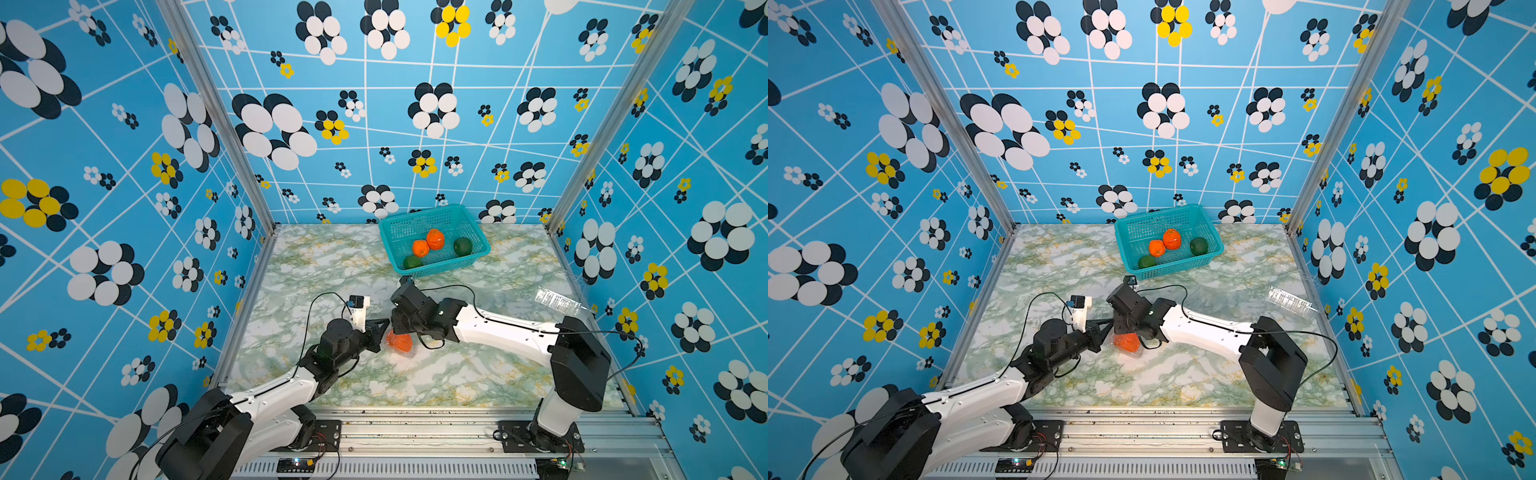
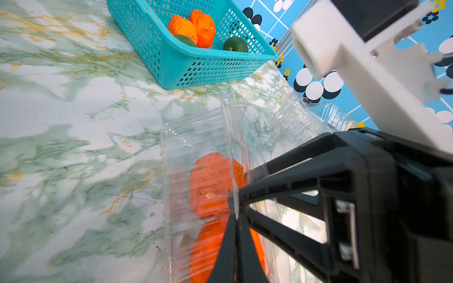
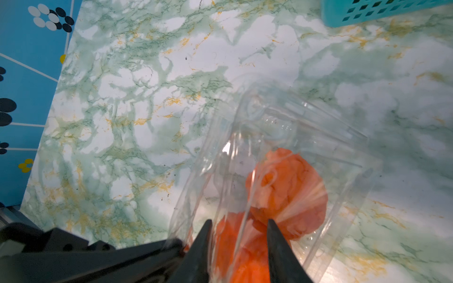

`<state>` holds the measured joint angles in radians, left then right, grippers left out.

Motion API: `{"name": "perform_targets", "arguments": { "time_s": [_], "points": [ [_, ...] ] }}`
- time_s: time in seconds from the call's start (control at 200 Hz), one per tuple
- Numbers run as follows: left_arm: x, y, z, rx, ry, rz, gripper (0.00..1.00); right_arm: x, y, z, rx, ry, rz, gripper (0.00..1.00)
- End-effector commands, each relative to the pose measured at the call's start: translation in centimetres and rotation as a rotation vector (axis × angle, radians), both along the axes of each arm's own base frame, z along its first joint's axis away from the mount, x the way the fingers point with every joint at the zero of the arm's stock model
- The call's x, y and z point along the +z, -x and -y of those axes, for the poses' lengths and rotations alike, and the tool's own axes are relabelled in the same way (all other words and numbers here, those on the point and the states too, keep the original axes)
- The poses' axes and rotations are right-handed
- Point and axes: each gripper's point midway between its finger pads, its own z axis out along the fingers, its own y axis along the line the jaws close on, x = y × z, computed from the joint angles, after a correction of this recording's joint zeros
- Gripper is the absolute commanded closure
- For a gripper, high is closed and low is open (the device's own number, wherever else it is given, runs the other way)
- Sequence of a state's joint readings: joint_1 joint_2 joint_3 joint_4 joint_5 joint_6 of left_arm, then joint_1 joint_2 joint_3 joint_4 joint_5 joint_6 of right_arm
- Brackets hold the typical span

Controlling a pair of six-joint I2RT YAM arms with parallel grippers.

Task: Take oranges out of containers
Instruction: Open the packing box at the center of the board.

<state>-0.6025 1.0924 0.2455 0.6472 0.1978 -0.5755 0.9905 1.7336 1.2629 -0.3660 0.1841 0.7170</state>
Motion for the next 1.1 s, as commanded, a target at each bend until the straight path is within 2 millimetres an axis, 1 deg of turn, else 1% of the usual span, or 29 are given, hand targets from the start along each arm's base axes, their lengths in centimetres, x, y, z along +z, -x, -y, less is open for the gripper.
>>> {"name": "perform_targets", "arguments": {
  "time_s": [0.0,0.07,0.13,0.17,0.22,0.25,0.38,0.5,0.675,0.89,1.094],
  "points": [
    [5.5,-1.2,1.2,-0.021,0.104,0.158,1.0,-2.9,1.3,1.6,0.006,0.099,-0.089,0.63],
    [5.4,-1.3,1.3,-0.024,0.101,0.152,1.0,-2.8,1.2,1.4,0.008,0.097,-0.087,0.66],
    [5.1,-1.3,1.3,-0.023,0.096,0.144,1.0,-2.6,1.1,1.3,0.01,0.095,-0.082,0.72],
    [4.9,-1.4,1.3,-0.02,0.09,0.139,1.0,-2.6,1.0,1.2,0.012,0.094,-0.079,0.8],
    [4.7,-1.5,1.3,-0.021,0.085,0.133,1.0,-2.4,0.9,1.1,0.013,0.092,-0.075,0.95],
    [4.7,-1.5,1.3,-0.02,0.083,0.131,1.0,-2.4,0.9,1.1,0.014,0.093,-0.074,1.0],
    [4.3,-1.8,1.0,0.004,0.061,0.114,1.0,-2.3,0.8,1.1,0.015,0.101,-0.071,1.0],
    [3.0,-2.4,0.2,0.056,-0.01,0.06,1.0,-1.6,0.7,1.3,0.011,0.1,-0.054,1.0],
    [2.2,-2.9,-1.3,0.13,-0.1,0.03,1.0,-0.5,0.4,2.3,-0.001,0.134,-0.022,1.0],
    [0.7,-3.6,-3.0,0.194,-0.161,-0.043,1.0,0.1,0.4,3.2,-0.009,0.149,-0.011,1.0],
    [-0.5,-4.1,-4.3,0.229,-0.21,-0.097,1.0,1.6,0.3,4.6,-0.027,0.143,0.023,1.0]
  ]
}}
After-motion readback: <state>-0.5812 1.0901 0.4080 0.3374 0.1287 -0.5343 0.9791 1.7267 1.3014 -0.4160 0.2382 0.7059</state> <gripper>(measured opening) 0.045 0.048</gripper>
